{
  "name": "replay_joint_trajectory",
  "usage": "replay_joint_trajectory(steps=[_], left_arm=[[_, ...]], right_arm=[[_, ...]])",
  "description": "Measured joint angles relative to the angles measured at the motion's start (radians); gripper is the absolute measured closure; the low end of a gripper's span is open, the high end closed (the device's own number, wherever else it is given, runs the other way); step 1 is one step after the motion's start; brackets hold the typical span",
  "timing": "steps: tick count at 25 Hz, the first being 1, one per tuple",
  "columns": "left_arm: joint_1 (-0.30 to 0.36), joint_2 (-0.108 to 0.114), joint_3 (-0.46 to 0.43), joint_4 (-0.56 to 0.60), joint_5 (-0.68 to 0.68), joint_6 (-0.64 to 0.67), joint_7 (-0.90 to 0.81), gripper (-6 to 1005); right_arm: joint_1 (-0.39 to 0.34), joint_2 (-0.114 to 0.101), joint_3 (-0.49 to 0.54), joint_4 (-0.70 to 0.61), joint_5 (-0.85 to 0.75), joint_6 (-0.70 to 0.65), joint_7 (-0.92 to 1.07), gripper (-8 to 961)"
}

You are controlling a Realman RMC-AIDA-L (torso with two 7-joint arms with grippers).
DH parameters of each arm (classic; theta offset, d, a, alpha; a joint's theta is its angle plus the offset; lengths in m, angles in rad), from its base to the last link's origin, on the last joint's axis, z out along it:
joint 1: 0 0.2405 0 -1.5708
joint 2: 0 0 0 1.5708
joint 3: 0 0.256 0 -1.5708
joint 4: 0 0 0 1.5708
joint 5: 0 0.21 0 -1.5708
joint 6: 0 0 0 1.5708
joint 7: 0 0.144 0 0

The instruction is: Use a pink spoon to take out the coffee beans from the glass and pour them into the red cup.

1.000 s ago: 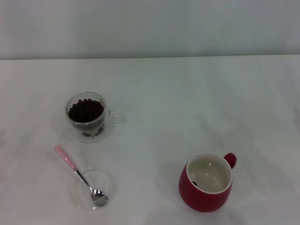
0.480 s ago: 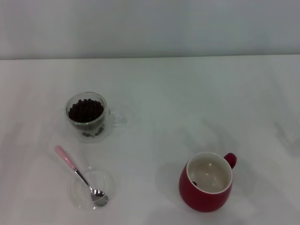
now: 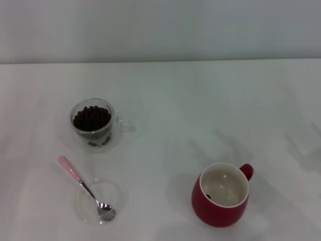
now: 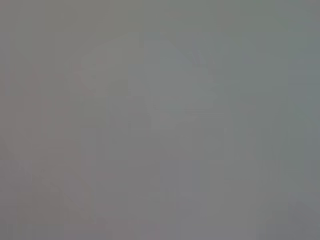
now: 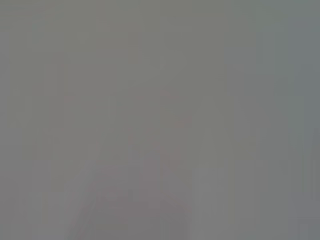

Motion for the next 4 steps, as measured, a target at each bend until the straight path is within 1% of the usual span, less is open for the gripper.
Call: replay_joint_trajectory(steps=[3,4], left_arm=[[-0.003,0.0,0.0,-0.031,-0.029,0.0,0.011,267],[-0.014,0.0,0.0,-0.068,-0.059,0.0,0.038,267]], right_arm=[[0.0,-0.003,0.003,-0.033,0.002,0.007,-0.002,167],[0.0,-0.003,0.003,-0.039,0.005,0.011,-0.003,167]])
